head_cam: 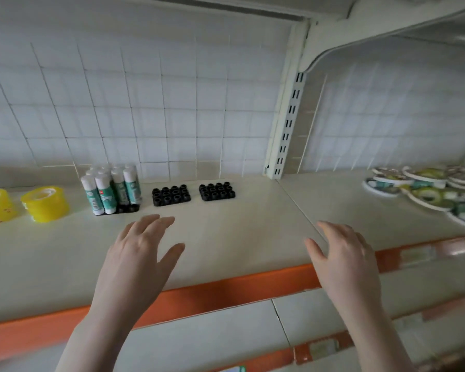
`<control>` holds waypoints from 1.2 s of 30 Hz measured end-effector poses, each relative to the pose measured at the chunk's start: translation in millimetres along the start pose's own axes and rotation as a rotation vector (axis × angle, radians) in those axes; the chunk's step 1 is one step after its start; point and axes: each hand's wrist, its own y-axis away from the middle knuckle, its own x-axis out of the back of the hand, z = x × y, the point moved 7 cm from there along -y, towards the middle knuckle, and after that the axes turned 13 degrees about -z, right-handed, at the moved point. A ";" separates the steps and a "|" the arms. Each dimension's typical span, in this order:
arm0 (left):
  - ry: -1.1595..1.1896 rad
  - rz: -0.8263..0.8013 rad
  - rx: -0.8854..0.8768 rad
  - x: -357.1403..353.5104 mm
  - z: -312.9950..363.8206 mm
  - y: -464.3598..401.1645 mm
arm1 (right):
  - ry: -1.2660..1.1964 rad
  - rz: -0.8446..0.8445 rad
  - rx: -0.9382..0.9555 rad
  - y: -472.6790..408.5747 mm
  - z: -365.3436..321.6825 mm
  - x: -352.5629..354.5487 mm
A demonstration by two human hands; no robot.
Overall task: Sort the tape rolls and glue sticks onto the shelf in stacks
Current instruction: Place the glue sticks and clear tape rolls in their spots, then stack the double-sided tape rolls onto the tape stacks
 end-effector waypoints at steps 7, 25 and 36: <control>0.058 0.028 -0.022 -89.0 165.1 -27.1 | 0.009 0.038 0.047 -28.7 184.2 30.1; 0.040 -0.045 -0.154 -227.3 396.9 -128.0 | -0.021 0.040 0.037 -118.0 430.1 41.4; 0.002 -0.030 -0.138 -241.1 419.4 -186.1 | 0.039 -0.071 0.274 -211.0 413.8 1.0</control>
